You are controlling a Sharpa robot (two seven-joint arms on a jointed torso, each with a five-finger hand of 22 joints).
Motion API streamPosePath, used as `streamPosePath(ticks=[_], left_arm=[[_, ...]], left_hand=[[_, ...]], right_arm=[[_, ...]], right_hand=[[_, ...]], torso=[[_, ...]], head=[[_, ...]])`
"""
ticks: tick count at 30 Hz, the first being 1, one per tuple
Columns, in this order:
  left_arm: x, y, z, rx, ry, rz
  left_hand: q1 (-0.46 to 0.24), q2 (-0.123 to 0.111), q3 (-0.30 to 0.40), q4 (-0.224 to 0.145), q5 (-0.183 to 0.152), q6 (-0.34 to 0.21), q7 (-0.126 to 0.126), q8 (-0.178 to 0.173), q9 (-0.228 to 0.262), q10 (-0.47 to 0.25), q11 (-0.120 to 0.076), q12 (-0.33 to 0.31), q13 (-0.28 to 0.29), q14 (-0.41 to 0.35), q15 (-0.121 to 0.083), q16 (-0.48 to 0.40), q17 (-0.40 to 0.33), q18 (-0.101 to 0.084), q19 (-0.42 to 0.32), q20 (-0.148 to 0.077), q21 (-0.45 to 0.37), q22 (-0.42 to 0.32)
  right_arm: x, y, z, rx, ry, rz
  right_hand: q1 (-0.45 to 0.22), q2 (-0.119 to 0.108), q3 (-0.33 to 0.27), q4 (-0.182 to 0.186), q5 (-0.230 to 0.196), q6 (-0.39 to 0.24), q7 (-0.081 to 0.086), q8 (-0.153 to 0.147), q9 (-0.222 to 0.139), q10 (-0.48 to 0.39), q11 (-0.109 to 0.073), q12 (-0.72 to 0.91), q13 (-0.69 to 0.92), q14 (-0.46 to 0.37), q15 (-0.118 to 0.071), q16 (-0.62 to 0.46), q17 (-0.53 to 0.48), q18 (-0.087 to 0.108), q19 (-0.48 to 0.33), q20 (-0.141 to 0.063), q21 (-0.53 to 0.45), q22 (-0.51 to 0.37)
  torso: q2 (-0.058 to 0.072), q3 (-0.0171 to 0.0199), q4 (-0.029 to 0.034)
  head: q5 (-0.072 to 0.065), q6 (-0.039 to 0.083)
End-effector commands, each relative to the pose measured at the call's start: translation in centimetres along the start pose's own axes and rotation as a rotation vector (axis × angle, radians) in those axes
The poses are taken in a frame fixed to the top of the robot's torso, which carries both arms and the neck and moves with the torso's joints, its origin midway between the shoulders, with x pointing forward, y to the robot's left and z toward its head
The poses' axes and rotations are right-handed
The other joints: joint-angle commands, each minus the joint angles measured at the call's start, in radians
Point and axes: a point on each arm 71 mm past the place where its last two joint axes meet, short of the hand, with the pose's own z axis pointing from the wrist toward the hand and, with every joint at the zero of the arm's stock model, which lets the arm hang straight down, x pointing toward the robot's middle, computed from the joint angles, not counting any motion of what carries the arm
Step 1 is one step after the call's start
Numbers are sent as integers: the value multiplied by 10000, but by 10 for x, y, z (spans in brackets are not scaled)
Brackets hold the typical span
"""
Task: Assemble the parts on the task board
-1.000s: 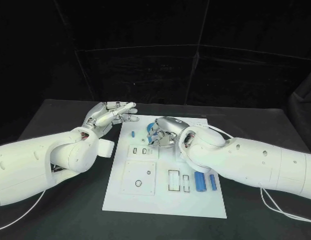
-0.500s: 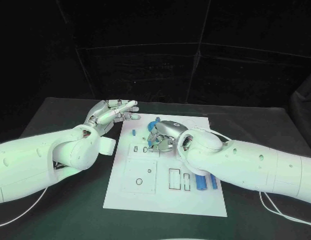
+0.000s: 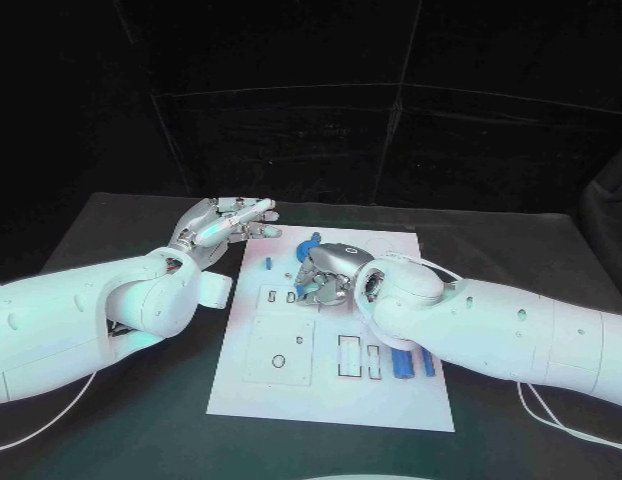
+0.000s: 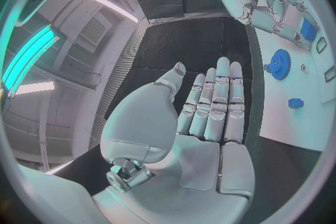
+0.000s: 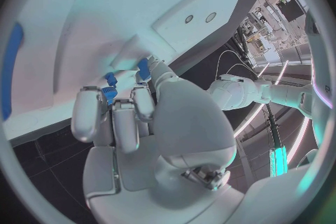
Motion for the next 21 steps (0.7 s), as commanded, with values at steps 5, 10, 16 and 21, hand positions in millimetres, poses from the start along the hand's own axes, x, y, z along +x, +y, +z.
streamPosePath(ticks=[5,10,16,21], left_arm=[[2,-1,1,46,155,-72],[2,-1,1,44,151,-69],[2,-1,1,41,152,-69],[2,-1,1,40,150,-68]], left_hand=[[43,76,4,-54,2,-9,-12,-26,4,-19,-23,-36,-1,-50,21,-42,11,146,-48,44,-59,-12],[43,76,4,-54,2,-9,-12,-26,4,-19,-23,-36,-1,-50,21,-42,11,146,-48,44,-59,-12],[43,76,4,-54,2,-9,-12,-26,4,-19,-23,-36,-1,-50,21,-42,11,146,-48,44,-59,-12],[43,76,4,-54,2,-9,-12,-26,4,-19,-23,-36,-1,-50,21,-42,11,146,-48,44,-59,-12]], right_arm=[[5,2,0,-93,400,-251],[5,3,-1,-102,412,-315],[5,3,-1,-46,360,-390],[4,2,-2,27,212,-429]], right_hand=[[-164,-42,34,18,17,-1,5,-64,-4,-50,-27,-84,0,833,-50,-22,1522,-43,-40,-20,-63,-30],[-324,-186,-15,58,55,-47,29,-104,-14,-66,-6,-112,-18,836,-33,-19,1532,-43,-40,-6,-70,-33],[-474,-310,-55,112,125,-119,56,-156,-25,-129,16,-221,-109,834,-16,-25,1526,-37,-57,10,-89,-63],[-540,-393,-63,130,138,-250,95,-234,-44,-213,45,-358,-223,826,6,-45,1491,-27,-89,26,-118,-114]], torso=[[1,1,2],[-1,-3,6],[4,-1,5],[3,0,6]], head=[[-10,-8],[-12,-5],[-11,-2],[-18,3]])
